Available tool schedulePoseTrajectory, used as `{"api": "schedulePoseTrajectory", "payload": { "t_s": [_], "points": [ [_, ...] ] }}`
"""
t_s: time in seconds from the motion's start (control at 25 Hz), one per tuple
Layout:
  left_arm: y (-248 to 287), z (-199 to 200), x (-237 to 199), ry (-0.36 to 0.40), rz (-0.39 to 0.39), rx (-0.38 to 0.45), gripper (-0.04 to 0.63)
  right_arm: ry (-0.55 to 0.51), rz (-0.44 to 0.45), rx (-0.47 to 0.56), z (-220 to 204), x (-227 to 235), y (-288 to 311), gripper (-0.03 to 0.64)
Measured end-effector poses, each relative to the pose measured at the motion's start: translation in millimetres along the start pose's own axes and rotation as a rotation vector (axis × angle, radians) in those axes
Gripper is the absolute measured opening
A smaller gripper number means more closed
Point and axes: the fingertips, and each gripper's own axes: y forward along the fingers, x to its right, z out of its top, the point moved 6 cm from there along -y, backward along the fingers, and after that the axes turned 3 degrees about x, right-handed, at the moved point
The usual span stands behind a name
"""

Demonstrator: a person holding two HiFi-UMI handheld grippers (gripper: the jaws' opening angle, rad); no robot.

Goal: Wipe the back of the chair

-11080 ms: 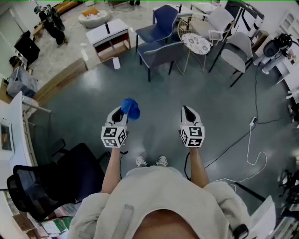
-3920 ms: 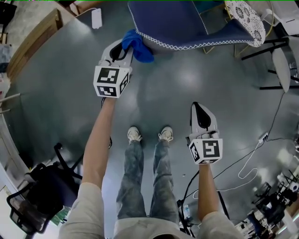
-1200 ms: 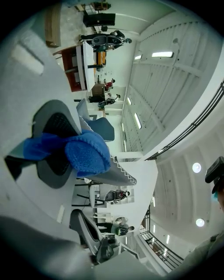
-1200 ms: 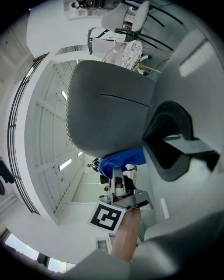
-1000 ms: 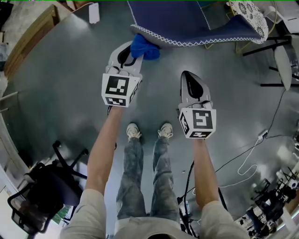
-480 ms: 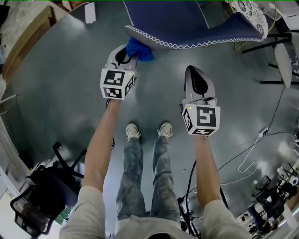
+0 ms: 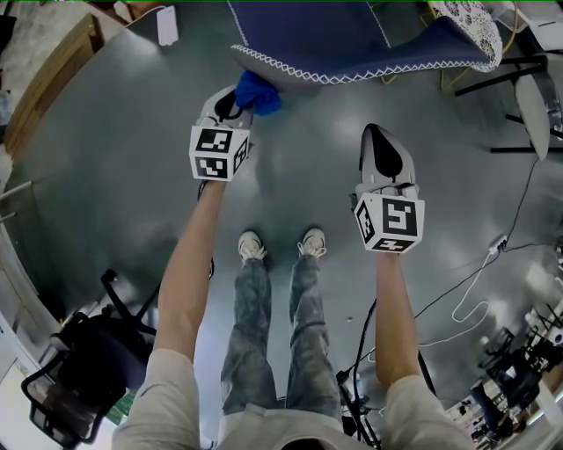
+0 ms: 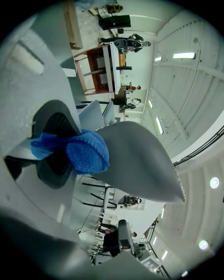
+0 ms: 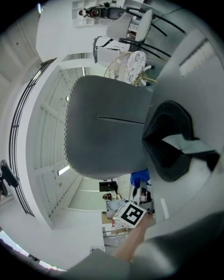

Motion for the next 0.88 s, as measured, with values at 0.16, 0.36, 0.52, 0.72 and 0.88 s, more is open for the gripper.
{"api": "schedulePoseTrajectory", "payload": {
  "t_s": [0.16,0.36,0.52,0.72,0.88],
  "points": [
    [-9.6,-17.7,1.8,-0.013,0.013,-0.041,0.069,-0.009,0.009,-0.003,-1.1,-3.4,-7.8,0.000],
    [-31.0,-19.9,12.7,-0.015,0.023,-0.023,0.069,-0.011,0.010,-0.001,-0.7,-4.3,-18.5,0.000],
    [-49.1,3.1,27.9,0.006,0.020,0.055,0.069,-0.014,0.011,0.000,-0.4,-5.8,-27.9,0.000],
    [-70.8,47.7,49.5,0.037,-0.014,0.153,0.069,-0.017,0.015,-0.001,0.2,-12.3,-39.1,0.000],
    [-80.1,88.8,65.9,0.058,-0.027,0.235,0.069,-0.021,0.019,-0.004,-0.6,-11.2,-45.7,0.000]
  ]
}}
